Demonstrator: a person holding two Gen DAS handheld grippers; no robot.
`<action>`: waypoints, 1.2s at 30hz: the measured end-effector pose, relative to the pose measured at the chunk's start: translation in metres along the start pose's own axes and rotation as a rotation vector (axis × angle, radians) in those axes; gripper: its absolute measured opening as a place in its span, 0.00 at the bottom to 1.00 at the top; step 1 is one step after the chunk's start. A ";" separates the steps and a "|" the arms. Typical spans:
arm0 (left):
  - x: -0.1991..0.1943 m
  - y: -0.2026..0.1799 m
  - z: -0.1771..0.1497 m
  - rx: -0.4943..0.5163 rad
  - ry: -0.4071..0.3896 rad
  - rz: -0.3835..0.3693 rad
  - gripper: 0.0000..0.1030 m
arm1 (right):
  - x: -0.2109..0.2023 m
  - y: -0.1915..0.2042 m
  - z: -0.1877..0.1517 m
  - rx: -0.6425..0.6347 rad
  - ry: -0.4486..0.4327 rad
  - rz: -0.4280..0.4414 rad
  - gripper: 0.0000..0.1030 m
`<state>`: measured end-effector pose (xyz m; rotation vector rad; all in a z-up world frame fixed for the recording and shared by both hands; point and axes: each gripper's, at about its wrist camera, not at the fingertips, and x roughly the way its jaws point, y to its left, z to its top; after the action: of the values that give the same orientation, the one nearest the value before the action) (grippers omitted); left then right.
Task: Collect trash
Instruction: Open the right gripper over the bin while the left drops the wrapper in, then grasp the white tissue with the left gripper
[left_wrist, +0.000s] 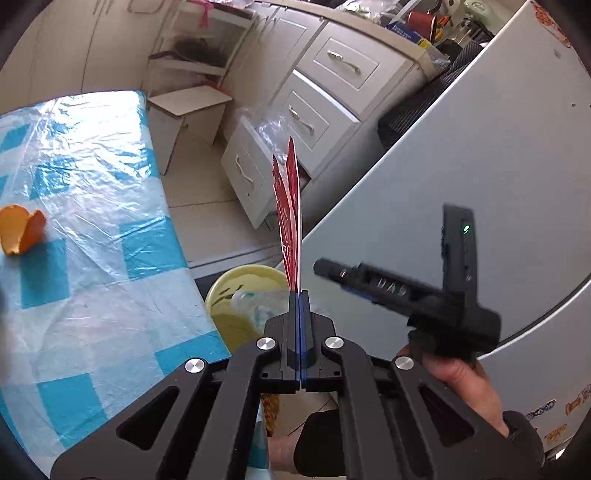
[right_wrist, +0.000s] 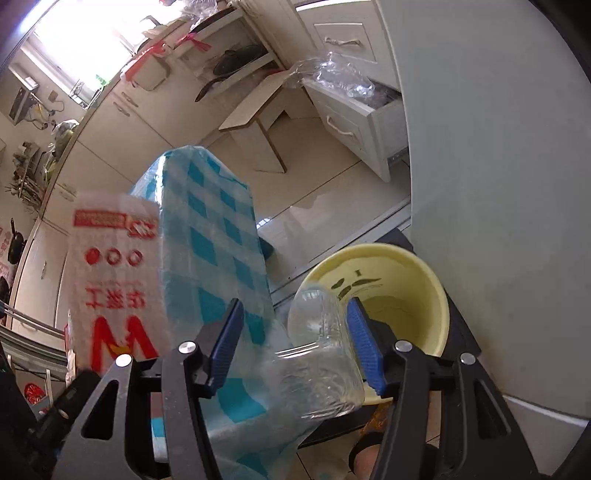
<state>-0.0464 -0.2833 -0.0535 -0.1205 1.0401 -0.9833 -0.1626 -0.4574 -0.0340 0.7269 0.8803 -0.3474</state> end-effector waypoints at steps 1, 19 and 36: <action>0.010 -0.001 -0.001 -0.002 0.018 0.003 0.00 | -0.005 0.000 0.005 -0.003 -0.026 0.006 0.60; 0.104 -0.023 -0.007 0.034 0.148 0.137 0.22 | -0.033 0.026 0.045 -0.059 -0.246 0.230 0.70; -0.109 0.041 -0.023 0.052 -0.239 0.554 0.76 | -0.023 0.118 0.019 -0.315 -0.262 0.241 0.73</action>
<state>-0.0537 -0.1715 -0.0136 0.0902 0.7648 -0.4769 -0.1004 -0.3868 0.0434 0.4744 0.5741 -0.0819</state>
